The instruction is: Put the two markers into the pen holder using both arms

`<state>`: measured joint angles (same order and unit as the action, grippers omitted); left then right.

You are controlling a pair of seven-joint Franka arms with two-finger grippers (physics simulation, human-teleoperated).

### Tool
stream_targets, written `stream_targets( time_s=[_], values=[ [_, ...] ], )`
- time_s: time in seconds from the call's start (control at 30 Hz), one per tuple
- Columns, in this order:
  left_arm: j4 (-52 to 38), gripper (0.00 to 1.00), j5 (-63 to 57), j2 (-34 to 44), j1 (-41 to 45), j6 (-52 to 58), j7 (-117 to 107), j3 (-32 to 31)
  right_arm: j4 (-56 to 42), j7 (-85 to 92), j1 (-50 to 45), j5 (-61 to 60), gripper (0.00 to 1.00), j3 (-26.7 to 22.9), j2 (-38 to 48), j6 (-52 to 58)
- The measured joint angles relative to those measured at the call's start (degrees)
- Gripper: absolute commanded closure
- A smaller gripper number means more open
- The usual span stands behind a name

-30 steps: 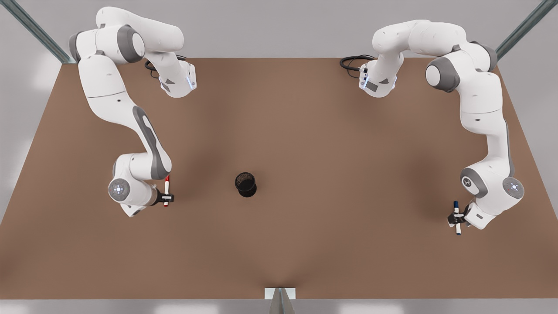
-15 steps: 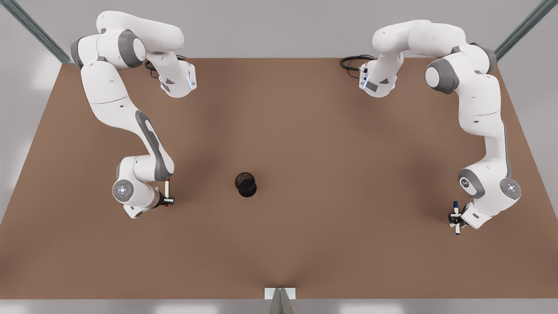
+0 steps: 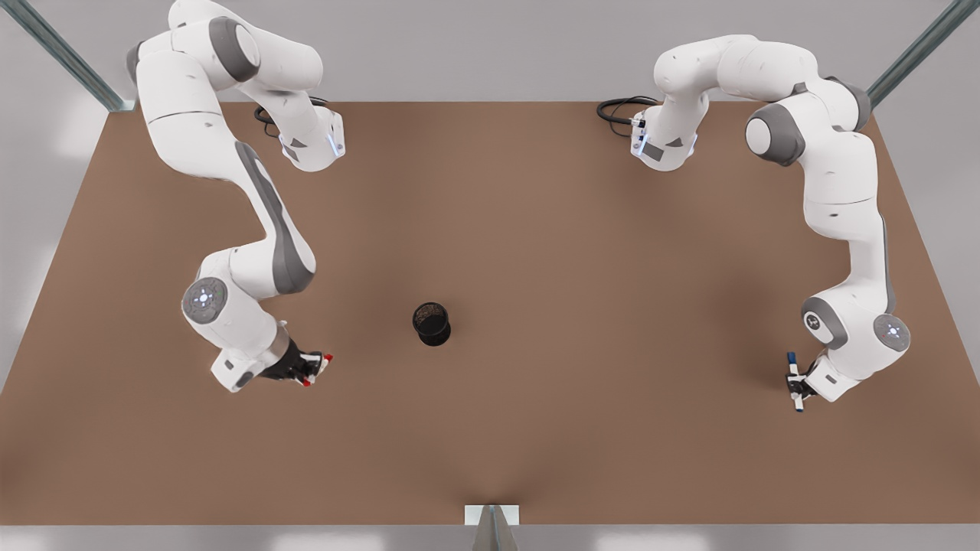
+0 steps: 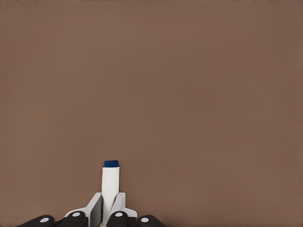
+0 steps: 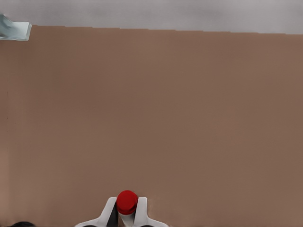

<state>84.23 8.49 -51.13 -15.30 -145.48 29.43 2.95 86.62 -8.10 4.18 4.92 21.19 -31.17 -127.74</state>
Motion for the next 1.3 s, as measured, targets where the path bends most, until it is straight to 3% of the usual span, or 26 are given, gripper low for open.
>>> stream_targets(
  time_s=[0.2,0.37,0.57,0.7,0.83,1.0,1.3],
  values=[
    [-2.47,0.79,-0.29,2.9,-0.07,1.16,-0.15,-2.21,-4.84,-5.79,-0.19,2.24,0.79,13.58,0.31,4.41],
    [-5.8,0.79,-0.26,6.25,-0.36,3.92,1.95,-9.34,-4.14,-12.32,-0.19,5.72,0.79,19.87,2.88,9.34],
    [-8.9,0.79,-0.12,9.26,-4.18,12.27,7.99,-17.48,2.47,-18.64,0.51,6.72,0.79,20.92,8.78,14.29],
    [-9.86,0.79,2.7,11.27,-10.23,21.28,15.3,-30.54,3.78,-21.86,0.25,6.91,0.79,20.95,8.7,15.48],
    [-9.86,0.79,11.65,11.92,-10.85,27.4,25.38,-37.13,4.29,-24.46,-0.32,8.08,0.79,20.95,6.7,15.43],
    [-9.46,0.79,21.65,12.54,-7.18,29.5,37.41,-39.9,4.44,-27.35,-1.07,11.84,0.79,20.88,3.36,14.0],
    [-7.25,0.79,25.1,13.42,-6.18,27.17,52.4,-41.4,5.08,-32.29,-2.94,15.71,0.79,20.88,1.34,11.46]
  ],
)
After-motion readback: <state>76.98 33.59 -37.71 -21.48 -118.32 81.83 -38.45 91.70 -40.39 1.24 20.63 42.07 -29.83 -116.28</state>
